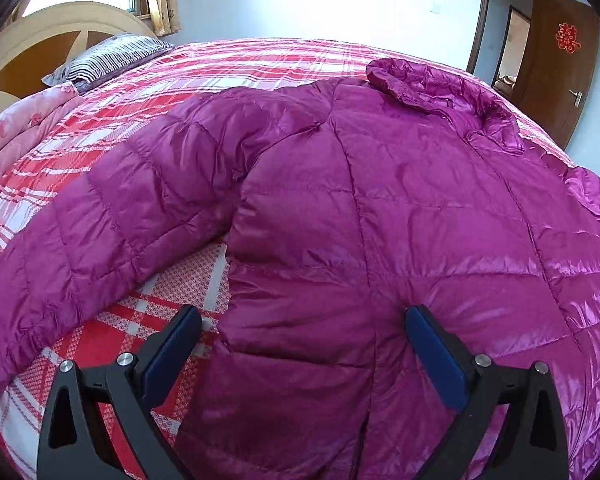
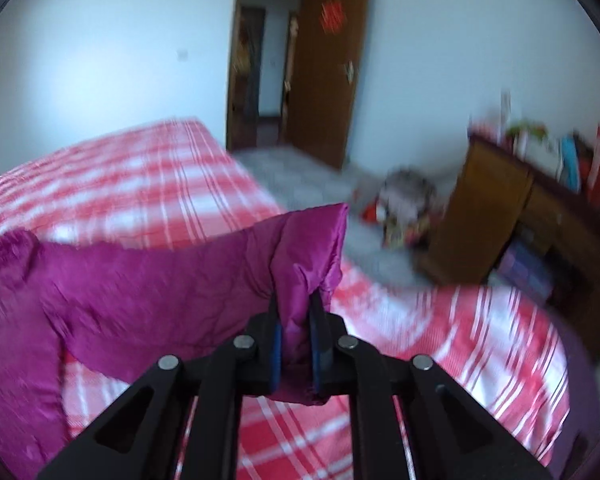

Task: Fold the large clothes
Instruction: 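Lift the sleeve and fold it across the jacket body, then open the right gripper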

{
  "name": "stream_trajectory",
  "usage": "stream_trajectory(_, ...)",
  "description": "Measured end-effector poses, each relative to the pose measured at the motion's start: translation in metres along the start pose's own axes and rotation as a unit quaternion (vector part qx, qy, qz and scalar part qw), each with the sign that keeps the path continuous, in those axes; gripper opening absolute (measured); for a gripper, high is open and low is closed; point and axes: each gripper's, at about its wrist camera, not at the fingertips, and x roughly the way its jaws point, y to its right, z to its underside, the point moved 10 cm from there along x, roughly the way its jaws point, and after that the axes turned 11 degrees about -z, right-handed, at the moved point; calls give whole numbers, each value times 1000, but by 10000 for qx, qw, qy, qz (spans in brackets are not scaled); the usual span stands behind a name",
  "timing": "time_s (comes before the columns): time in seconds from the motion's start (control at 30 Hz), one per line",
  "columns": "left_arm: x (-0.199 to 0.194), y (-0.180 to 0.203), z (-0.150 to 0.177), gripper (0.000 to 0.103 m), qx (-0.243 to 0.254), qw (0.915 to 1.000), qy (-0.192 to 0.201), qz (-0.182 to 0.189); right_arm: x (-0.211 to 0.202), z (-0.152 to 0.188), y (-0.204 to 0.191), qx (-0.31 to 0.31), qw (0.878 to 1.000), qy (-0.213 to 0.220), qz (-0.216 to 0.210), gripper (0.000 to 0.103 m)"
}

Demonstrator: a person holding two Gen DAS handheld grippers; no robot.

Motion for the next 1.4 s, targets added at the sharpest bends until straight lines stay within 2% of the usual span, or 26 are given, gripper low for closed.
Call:
stream_trajectory(0.17, -1, 0, 0, 102, -58, 9999, 50, 87, -34, -55, -71, -855, 9941, 667, -98, 12)
stream_trajectory(0.23, -2, -2, 1, 102, -65, 9999, 66, 103, -38, -66, -101, -1132, 9901, 812, -187, 12)
stream_trajectory(0.47, -3, -3, 2, 102, -89, 9998, 107, 158, -62, -65, -213, -2250, 9645, 1236, -615, 11)
stream_trajectory(0.77, -5, -3, 2, 102, -117, 9996, 143, 204, -52, -27, -320, -2951, 9390, 1176, -1318, 11)
stream_trajectory(1.07, -5, -4, 2, 102, -119, 9995, 194, 201, -23, 41, -411, -3373, 9161, 812, -2011, 11)
stream_trajectory(1.17, -5, -4, 2, 102, -121, 9995, 201, 196, -10, 62, -429, -3449, 9117, 646, -2136, 11)
stream_trajectory(1.4, -6, -3, 3, 102, -105, 9996, 232, 155, 1, 99, -442, -3656, 9014, 389, -2286, 11)
